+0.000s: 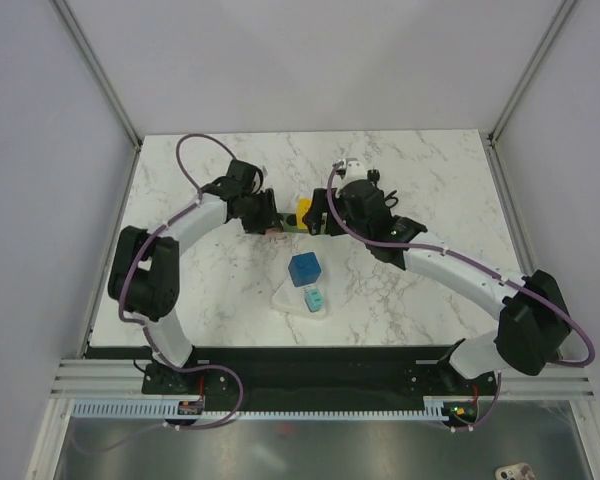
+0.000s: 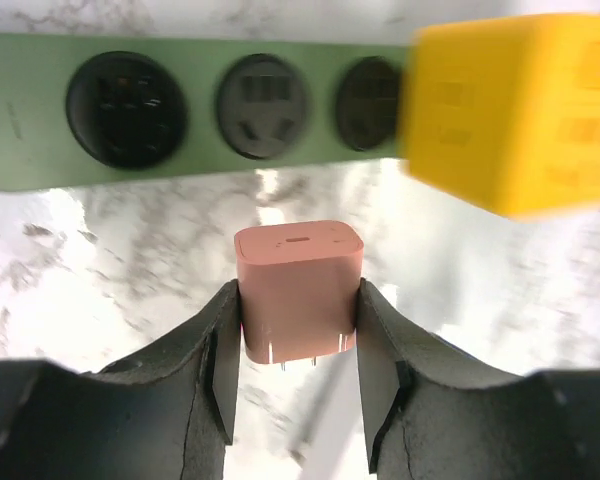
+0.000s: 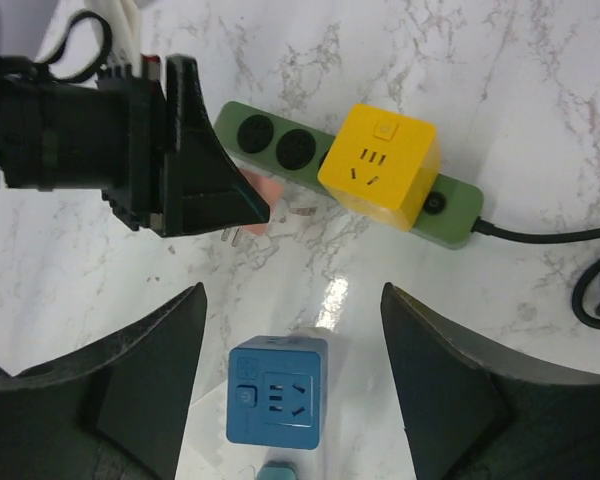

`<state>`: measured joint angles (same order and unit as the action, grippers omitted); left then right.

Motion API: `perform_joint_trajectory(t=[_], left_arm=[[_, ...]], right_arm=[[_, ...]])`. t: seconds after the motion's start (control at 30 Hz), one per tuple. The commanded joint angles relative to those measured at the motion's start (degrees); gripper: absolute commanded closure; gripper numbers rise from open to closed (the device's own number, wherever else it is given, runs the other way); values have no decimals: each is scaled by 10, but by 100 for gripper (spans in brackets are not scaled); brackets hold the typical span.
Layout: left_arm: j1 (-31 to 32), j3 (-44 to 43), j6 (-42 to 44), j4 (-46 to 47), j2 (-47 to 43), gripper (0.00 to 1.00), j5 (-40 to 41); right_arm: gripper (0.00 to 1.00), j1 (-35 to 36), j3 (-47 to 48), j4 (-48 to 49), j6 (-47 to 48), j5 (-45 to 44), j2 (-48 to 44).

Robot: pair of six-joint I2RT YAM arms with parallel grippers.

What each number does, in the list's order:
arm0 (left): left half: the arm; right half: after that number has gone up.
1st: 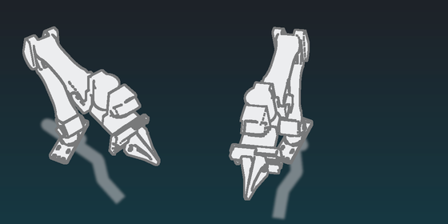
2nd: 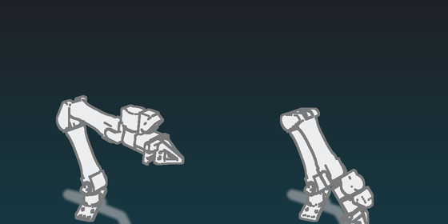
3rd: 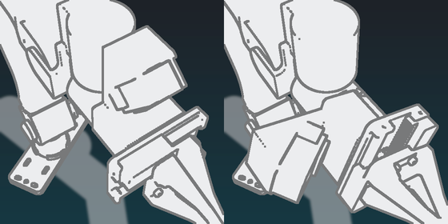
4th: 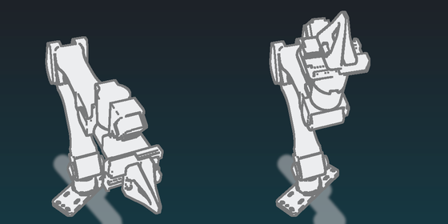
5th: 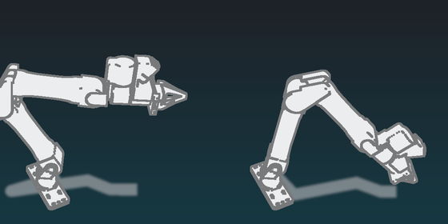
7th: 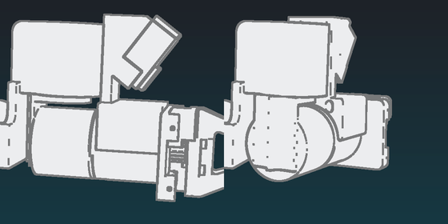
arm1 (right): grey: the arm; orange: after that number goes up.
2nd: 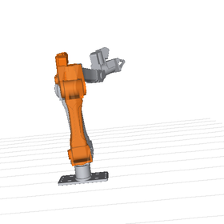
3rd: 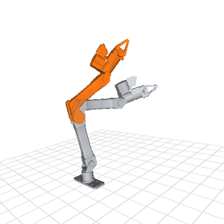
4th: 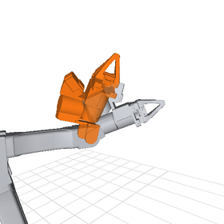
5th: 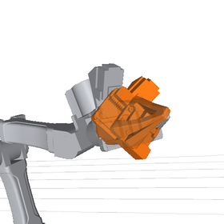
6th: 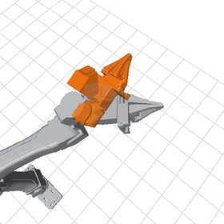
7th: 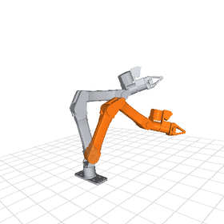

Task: Insert the plug

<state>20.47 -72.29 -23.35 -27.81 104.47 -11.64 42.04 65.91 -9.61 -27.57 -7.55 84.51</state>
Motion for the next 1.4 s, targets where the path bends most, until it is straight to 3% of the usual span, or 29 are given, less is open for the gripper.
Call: perform_joint_trajectory(t=[0.0,0.1,0.23,0.43,0.73,1.03,1.1,1.13,1.23,1.27,1.33,1.37], left_arm=[[-11,-6,-75,16,-127,98,-96],[-15,-11,-139,43,-180,98,-150],[-16,16,-263,118,-235,98,-209],[-17,73,-384,220,-293,98,-247],[-16,133,-462,275,-370,98,-231],[-5,157,-495,320,-397,97,-237],[0,165,-499,321,-400,92,-237],[1,167,-502,323,-402,91,-237],[4,167,-494,343,-405,70,-243],[3,164,-488,342,-406,50,-253],[4,153,-463,342,-404,31,-265],[4,151,-452,341,-402,28,-278]], right_arm=[[23,1,-62,151,-16,48,-46],[23,31,-151,344,14,28,-78],[21,67,-184,441,67,-30,-82],[21,89,-184,507,96,-41,-72],[24,104,-171,571,97,-65,-55],[45,111,-131,587,100,-81,-17],[54,110,-127,596,100,-84,-12],[74,110,-125,597,100,-84,-9],[100,110,-133,616,98,-94,-8],[100,110,-139,623,98,-97,-14],[100,110,-147,623,98,-87,-21],[100,110,-146,616,99,-82,-28]])
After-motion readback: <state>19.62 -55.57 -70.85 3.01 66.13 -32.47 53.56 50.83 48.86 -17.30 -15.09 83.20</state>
